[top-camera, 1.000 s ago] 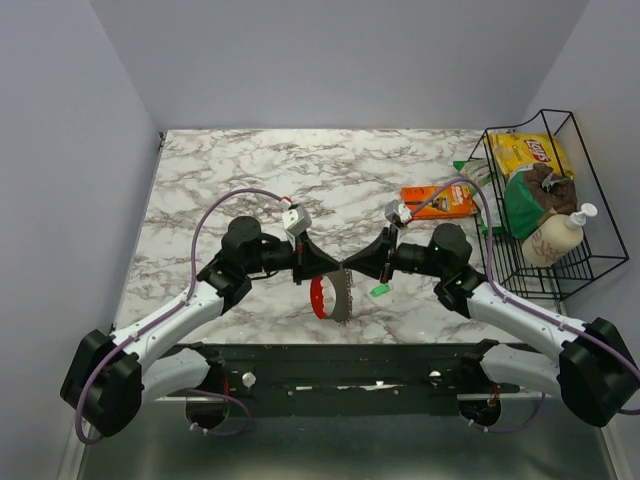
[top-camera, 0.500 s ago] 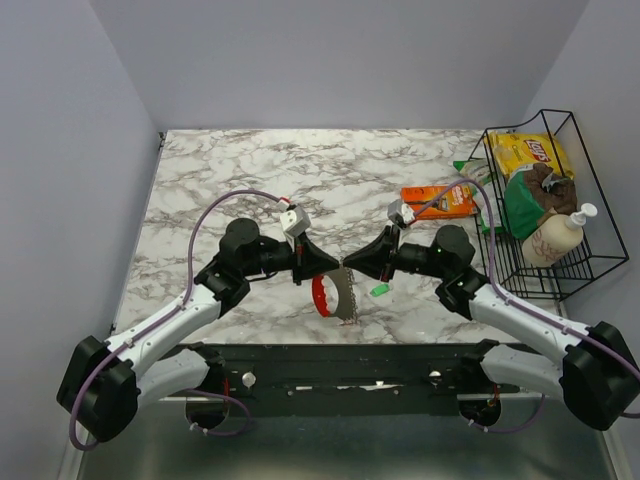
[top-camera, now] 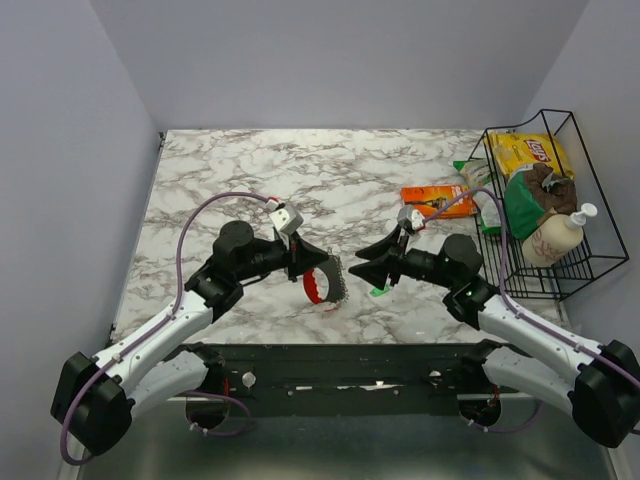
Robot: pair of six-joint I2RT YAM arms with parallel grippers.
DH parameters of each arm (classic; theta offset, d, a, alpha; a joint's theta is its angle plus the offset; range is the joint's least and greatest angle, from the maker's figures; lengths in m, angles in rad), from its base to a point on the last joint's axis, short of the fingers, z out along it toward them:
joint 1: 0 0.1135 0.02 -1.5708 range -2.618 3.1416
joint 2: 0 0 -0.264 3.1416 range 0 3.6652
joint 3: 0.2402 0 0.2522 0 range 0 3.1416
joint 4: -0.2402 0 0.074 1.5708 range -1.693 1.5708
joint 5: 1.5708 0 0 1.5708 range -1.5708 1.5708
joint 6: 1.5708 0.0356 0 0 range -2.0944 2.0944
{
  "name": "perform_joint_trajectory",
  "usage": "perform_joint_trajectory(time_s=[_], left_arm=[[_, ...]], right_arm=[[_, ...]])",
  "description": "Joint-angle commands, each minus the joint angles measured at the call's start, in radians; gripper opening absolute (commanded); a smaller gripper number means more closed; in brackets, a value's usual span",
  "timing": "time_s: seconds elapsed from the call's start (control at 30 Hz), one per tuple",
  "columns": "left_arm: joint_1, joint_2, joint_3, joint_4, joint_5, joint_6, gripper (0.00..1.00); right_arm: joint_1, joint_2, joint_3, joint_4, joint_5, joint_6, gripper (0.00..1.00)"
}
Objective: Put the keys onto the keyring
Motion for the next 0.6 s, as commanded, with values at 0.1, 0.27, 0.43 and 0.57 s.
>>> perform_joint_trajectory(time_s=[0.1, 0.27, 0.43, 0.57], left_arm=[[-0.022, -0.004, 0.067, -0.135, -0.115, 0.055, 0.0], [-0.065, 0.044, 0.107, -0.221, -0.149, 0.094, 0.0], [-0.091, 0.068, 0.12, -0.254, -0.199, 0.11, 0.0], [-0.097, 0.072, 0.112, -0.252, -0.186, 0.107, 0.0]], right_arm=[[-0.016, -0.018, 0.022, -0.209, 0.309, 0.001, 0.63], [-0.028, 0.037, 0.066, -0.434, 0.546, 0.043, 0.64], [-0.033, 0.075, 0.077, -0.584, 0.724, 0.1, 0.61], [-0.059, 0.088, 0.045, -0.619, 0.736, 0.136, 0.57]])
